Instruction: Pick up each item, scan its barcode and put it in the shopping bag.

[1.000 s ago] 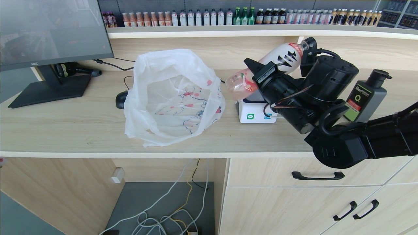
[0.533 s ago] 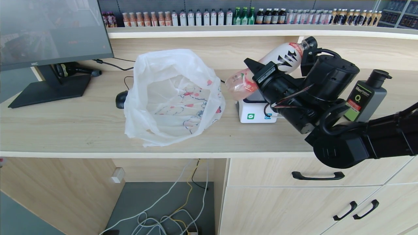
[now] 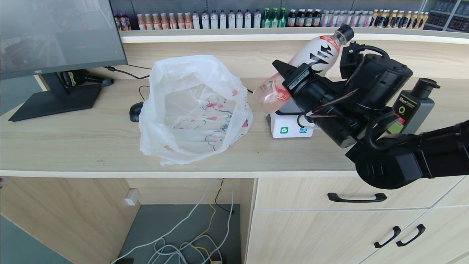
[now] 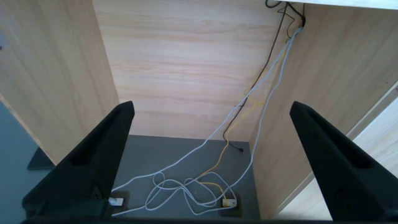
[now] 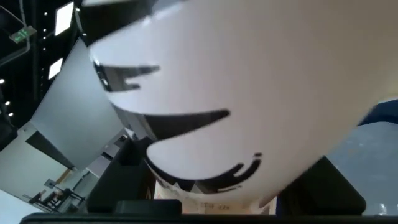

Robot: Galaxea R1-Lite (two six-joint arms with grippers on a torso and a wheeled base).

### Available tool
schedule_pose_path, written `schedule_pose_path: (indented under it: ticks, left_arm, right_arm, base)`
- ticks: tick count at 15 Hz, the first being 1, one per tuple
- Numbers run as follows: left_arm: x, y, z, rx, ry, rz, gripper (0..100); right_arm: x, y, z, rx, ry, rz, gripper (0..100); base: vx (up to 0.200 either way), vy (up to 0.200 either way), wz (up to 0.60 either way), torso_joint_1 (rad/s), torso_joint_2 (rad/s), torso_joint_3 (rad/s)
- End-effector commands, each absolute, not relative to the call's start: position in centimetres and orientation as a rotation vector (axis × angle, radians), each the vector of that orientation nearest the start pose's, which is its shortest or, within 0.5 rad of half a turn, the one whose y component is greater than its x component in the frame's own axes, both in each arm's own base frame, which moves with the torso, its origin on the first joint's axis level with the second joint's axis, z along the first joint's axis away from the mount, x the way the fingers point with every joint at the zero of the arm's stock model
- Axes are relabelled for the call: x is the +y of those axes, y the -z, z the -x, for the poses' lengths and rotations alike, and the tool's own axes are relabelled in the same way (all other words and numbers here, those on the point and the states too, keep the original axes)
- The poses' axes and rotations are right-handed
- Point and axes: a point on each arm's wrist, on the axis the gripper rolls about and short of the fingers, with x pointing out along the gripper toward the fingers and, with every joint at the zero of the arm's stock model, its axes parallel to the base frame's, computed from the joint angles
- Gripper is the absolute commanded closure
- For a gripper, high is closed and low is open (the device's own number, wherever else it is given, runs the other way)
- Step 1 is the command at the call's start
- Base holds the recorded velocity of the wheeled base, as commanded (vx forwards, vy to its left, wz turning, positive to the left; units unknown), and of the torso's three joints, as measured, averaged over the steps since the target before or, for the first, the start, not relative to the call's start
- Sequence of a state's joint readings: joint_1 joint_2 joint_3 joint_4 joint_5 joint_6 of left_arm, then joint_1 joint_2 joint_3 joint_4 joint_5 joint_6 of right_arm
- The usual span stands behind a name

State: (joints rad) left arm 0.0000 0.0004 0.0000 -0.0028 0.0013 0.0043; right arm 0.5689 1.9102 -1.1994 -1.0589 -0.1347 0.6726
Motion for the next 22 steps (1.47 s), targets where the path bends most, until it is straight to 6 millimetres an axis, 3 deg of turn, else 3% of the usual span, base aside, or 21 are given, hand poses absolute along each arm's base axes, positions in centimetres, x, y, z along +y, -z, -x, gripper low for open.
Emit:
schedule_pose_path:
  ticks: [1,4,10,14,15,20,22]
  left_arm:
    - [0.0,-7.6,2.3,-0.003,-0.002,-0.005,0]
    - [0.0,-7.6,2.3,-0.003,-0.002,-0.005,0]
    - [0.0,-7.6,2.3,-0.003,-0.002,-0.005,0]
    - [0.0,-7.6,2.3,-0.003,-0.002,-0.005,0]
    - [0.0,-7.6,2.3,-0.003,-0.002,-0.005,0]
    - [0.0,-7.6,2.3,-0.003,-0.002,-0.005,0]
    - [0.0,-7.6,2.3,-0.003,-0.002,-0.005,0]
  right_arm:
    - [20.5,-27.1,-30.9,-0.193,-0.559,-0.776,100]
    - [21.3,-28.2,-29.4,-0.230,-0.591,-0.710,100]
    - [20.8,-29.7,-28.0,-0.456,-0.568,-0.471,100]
    - [20.2,-27.9,-27.3,-0.545,-0.514,-0.297,100]
    - [20.3,-26.5,-26.8,-0.569,-0.512,-0.196,100]
    - [19.4,-22.8,-26.0,-0.547,-0.494,-0.028,100]
    - [19.5,-22.3,-26.0,-0.538,-0.492,0.010,100]
  base:
    - [0.000,0.000,0.00,0.000,0.00,0.000]
    - [0.000,0.000,0.00,0.000,0.00,0.000]
    - [0.000,0.000,0.00,0.000,0.00,0.000]
    - [0.000,0.000,0.00,0.000,0.00,0.000]
    - [0.000,0.000,0.00,0.000,0.00,0.000]
    - [0.000,0.000,0.00,0.000,0.00,0.000]
    - [0.000,0.000,0.00,0.000,0.00,0.000]
